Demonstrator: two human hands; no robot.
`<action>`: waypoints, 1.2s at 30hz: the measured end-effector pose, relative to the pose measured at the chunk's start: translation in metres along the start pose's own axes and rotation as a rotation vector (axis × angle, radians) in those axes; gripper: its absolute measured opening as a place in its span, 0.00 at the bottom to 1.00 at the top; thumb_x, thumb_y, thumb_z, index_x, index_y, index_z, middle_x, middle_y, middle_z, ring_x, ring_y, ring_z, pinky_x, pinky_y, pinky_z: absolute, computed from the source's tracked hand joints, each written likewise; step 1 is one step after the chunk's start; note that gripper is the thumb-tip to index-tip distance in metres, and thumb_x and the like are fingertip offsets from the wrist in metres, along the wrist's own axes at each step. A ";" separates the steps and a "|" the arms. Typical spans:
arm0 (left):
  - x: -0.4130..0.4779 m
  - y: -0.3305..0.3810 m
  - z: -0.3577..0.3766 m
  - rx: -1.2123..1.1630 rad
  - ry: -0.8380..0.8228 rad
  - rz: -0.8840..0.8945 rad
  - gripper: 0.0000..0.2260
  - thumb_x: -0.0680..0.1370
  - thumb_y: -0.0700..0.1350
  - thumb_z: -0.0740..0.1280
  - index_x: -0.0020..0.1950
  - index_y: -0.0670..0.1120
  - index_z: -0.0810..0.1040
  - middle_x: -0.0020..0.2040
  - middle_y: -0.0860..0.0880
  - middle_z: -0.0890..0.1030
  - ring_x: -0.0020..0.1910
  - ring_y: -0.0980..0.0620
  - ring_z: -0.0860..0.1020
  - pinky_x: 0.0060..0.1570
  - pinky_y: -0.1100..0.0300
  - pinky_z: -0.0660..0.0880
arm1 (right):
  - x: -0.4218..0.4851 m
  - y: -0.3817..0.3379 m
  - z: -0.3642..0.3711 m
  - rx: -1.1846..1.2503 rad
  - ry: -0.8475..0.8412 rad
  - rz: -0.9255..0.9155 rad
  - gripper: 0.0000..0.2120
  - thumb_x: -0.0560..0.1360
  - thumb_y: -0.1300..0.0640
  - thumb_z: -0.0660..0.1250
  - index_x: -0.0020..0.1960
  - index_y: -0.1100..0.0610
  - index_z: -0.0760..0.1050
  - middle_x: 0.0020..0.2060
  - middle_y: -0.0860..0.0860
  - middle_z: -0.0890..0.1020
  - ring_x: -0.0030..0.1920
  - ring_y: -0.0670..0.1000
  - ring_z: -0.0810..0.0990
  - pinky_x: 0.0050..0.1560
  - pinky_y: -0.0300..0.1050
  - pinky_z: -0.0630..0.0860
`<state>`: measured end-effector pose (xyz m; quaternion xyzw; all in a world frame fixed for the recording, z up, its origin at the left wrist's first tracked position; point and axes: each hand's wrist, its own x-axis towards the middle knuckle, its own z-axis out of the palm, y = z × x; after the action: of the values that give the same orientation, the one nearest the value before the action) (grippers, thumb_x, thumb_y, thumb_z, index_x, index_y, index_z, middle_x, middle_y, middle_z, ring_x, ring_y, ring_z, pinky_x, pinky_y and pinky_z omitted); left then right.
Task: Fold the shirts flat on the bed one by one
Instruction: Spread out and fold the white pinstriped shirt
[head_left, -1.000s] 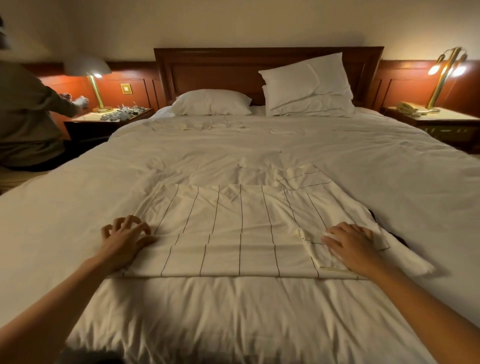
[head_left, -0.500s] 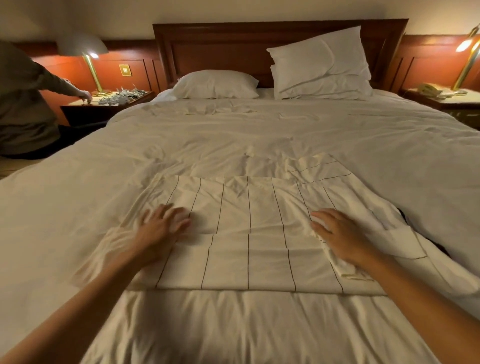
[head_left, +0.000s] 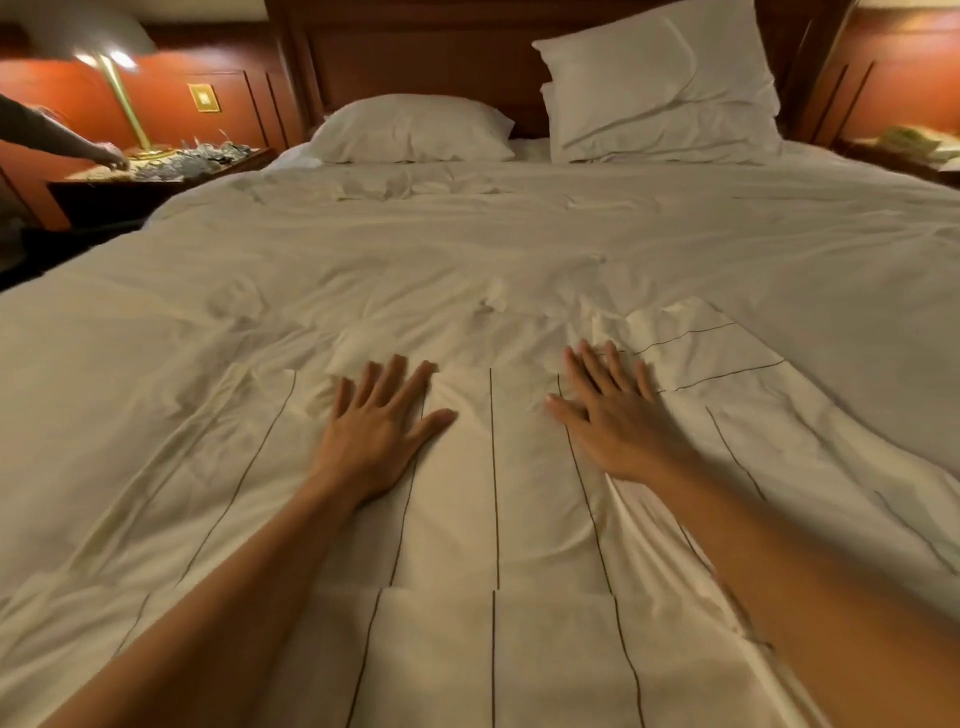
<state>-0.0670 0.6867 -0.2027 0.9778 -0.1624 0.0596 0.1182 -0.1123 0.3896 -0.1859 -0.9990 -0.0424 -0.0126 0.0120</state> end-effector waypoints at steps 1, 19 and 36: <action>0.007 -0.007 -0.001 -0.023 0.036 0.036 0.35 0.74 0.78 0.43 0.79 0.67 0.48 0.81 0.57 0.53 0.81 0.51 0.48 0.79 0.48 0.43 | 0.009 0.006 -0.002 -0.014 0.010 -0.053 0.48 0.65 0.27 0.17 0.81 0.45 0.38 0.80 0.48 0.38 0.79 0.55 0.33 0.77 0.61 0.38; -0.035 -0.090 -0.090 0.070 0.299 0.358 0.17 0.84 0.61 0.53 0.47 0.51 0.73 0.36 0.52 0.79 0.29 0.49 0.75 0.27 0.55 0.72 | -0.028 0.105 -0.105 -0.363 0.431 -0.443 0.22 0.77 0.39 0.64 0.32 0.52 0.68 0.24 0.49 0.76 0.26 0.56 0.75 0.45 0.49 0.72; -0.192 -0.103 -0.123 0.083 0.137 0.095 0.06 0.75 0.56 0.71 0.43 0.56 0.80 0.45 0.57 0.79 0.47 0.49 0.77 0.45 0.51 0.71 | -0.235 0.058 -0.106 -0.149 0.116 0.041 0.09 0.78 0.41 0.66 0.53 0.44 0.77 0.47 0.41 0.82 0.52 0.47 0.79 0.46 0.42 0.71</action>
<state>-0.2225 0.8706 -0.1351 0.9667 -0.1976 0.1387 0.0853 -0.3442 0.3092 -0.0879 -0.9953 -0.0202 -0.0735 -0.0597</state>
